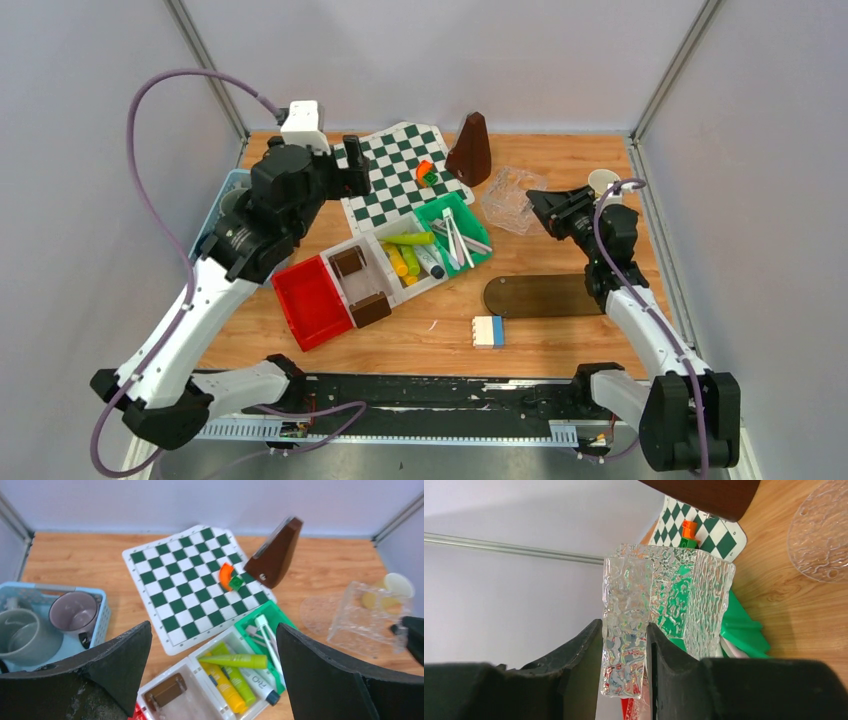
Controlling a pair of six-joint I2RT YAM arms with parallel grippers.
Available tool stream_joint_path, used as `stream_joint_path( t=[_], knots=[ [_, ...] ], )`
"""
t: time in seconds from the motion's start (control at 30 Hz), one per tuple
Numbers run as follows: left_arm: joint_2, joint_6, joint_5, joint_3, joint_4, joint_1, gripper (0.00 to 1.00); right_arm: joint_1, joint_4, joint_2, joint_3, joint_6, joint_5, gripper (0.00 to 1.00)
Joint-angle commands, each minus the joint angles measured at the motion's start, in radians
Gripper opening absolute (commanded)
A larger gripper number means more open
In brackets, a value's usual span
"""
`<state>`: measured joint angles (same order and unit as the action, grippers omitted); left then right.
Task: Prepare toiletry sets of a toothbrush and toothpaste on the tray
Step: Place the toothpaste holder on the tray.
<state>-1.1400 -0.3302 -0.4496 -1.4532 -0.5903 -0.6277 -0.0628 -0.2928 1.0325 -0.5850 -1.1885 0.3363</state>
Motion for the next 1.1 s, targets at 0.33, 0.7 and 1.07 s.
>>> stream_joint_path(
  t=[0.33,0.7,1.07],
  knots=[
    [0.063,0.023,0.050,0.078,0.059,0.107,1.00,0.035,-0.125,0.041,0.045,-0.044,-0.293,0.00],
    [0.247,0.124,-0.066,0.356,0.269,0.195,1.00,0.050,-0.284,0.216,0.077,-0.138,-0.509,0.00],
    [0.299,0.179,-0.087,0.444,0.334,0.216,1.00,0.050,-0.467,0.435,0.078,-0.179,-0.565,0.00]
  ],
)
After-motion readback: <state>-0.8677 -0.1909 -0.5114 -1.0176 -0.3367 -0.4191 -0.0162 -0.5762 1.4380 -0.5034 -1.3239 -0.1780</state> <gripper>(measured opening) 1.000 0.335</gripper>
